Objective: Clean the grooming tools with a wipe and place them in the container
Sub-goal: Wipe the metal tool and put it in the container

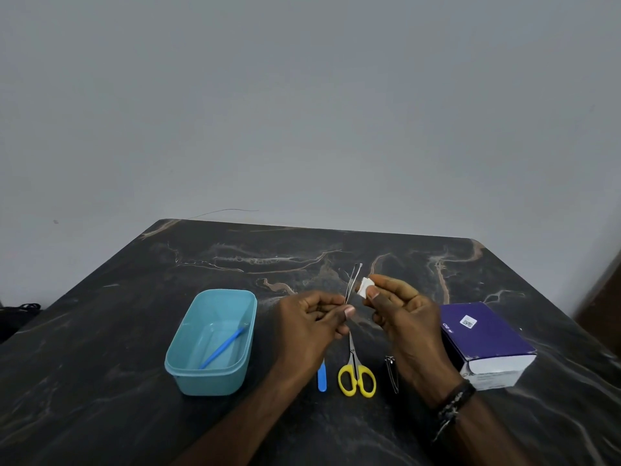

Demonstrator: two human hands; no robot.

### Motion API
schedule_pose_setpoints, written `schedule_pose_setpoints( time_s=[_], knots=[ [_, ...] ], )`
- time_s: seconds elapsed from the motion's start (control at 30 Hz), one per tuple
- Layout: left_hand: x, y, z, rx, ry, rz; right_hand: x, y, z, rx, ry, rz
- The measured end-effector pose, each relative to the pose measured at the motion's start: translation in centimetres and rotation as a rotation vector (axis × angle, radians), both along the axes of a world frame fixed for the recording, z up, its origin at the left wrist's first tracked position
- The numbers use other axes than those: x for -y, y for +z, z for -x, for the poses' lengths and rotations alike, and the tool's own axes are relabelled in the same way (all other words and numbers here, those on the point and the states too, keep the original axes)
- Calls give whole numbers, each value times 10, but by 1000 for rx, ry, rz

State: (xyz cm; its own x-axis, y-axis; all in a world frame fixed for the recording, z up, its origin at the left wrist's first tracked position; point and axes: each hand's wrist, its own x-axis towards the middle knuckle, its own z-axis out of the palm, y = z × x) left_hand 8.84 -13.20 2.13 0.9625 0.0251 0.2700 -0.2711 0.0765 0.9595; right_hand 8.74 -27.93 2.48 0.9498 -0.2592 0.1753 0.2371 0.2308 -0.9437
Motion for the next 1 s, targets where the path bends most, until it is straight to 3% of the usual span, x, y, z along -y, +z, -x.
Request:
schedule_pose_setpoints(
  time_s=[0.47,1.0],
  knots=[
    [2,-5,-1,-6,-29,-14,0,-1,2,12,-1,42],
    [1,-13,-1,54,-68,-201,-1,2,1,2,18,10]
  ],
)
